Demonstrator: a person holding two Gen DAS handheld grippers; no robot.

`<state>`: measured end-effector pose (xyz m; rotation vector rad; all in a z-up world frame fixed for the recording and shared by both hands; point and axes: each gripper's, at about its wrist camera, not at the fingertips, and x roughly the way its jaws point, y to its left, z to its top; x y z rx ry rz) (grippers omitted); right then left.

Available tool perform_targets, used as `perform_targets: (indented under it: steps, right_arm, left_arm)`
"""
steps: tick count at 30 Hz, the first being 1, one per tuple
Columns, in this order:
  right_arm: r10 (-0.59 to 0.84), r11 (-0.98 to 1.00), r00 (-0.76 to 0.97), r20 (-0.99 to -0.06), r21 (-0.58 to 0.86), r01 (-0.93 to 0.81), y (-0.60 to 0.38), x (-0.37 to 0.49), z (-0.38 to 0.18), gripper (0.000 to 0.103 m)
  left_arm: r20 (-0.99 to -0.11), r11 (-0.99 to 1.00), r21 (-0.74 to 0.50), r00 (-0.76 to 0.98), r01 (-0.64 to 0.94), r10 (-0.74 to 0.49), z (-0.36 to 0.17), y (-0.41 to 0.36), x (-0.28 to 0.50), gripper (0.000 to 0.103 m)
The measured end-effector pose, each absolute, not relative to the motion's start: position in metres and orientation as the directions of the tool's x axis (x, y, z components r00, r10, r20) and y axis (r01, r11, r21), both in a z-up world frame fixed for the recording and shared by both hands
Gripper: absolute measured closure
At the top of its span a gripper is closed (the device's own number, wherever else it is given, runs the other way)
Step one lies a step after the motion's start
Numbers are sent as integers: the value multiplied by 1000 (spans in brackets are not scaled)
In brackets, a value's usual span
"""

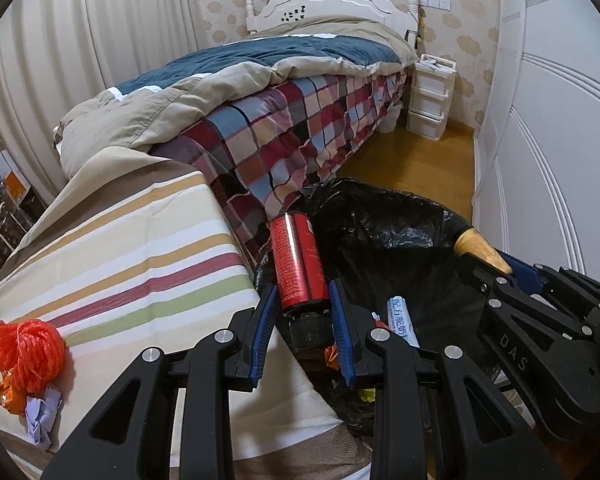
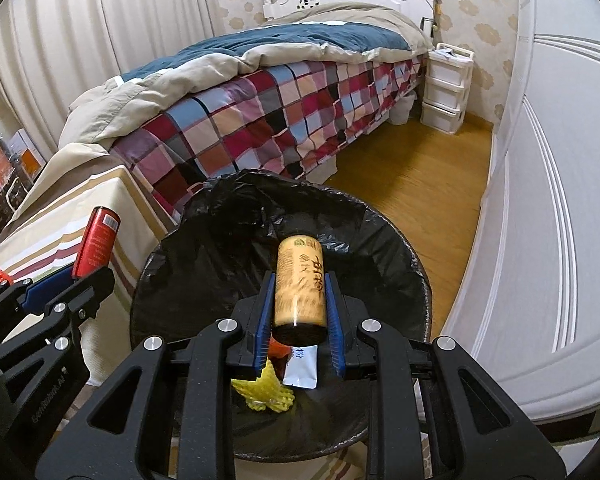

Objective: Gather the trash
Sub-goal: 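Carry the amber bottle and red can over the bin and open both tools, then move both tools back over the bed toward the remaining cloth and bags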

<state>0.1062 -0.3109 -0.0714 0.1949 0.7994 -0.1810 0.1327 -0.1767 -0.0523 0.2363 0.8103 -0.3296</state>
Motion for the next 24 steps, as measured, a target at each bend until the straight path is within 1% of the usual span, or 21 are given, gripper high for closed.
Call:
perform_targets:
  steps: [1, 3, 4, 5, 6, 9, 12, 14, 15, 17, 20, 22, 24]
  right_arm:
    - [-89, 966, 685, -723, 104, 236, -311, 107, -71, 78]
    - [-96, 965, 684, -723, 99, 241, -312, 107, -71, 76]
    - [-98, 965, 684, -723, 99, 243, -312, 107, -71, 75]
    - [-103, 964, 685, -722, 96, 247, -313, 106, -70, 67]
    - [-110, 963, 687, -718, 93, 251, -313, 104, -70, 63]
    - [-119, 962, 689, -715, 90, 259, -314, 101, -69, 61]
    - [-129, 959, 691, -712, 87, 269, -315, 97, -67, 54]
    - [-134, 958, 693, -708, 87, 274, -315, 94, -66, 52]
    - [-135, 957, 694, -707, 88, 276, -315, 92, -65, 48]
    - [-137, 955, 697, -704, 93, 281, -315, 89, -63, 44]
    - [-131, 955, 700, -702, 100, 279, -311, 85, -59, 43]
    - [-124, 957, 704, -700, 104, 272, -306, 81, -57, 41]
    - [-115, 959, 707, -698, 106, 261, -300, 78, -54, 37]
  left_arm:
    - [-740, 922, 85, 644, 377, -195, -52, -177, 133, 72]
    - [-736, 923, 87, 649, 375, -194, -51, -177, 132, 59]
    - [-731, 925, 86, 654, 371, -194, -50, -176, 132, 56]
    - [-729, 926, 86, 657, 368, -193, -49, -176, 131, 52]
    - [-727, 927, 85, 659, 365, -192, -49, -176, 132, 47]
    - [-722, 932, 84, 666, 353, -188, -47, -172, 130, 38]
    - [-717, 935, 86, 673, 344, -182, -46, -168, 128, 34]
    - [-712, 937, 90, 679, 338, -176, -44, -165, 126, 33]
    - [-711, 938, 96, 683, 332, -169, -44, -164, 125, 32]
    - [-706, 941, 107, 691, 321, -156, -42, -160, 122, 31]
    - [-700, 944, 104, 697, 313, -154, -38, -152, 116, 30]
    - [-697, 947, 101, 701, 305, -151, -35, -144, 112, 30]
    - [-694, 950, 101, 705, 294, -145, -33, -137, 109, 30]
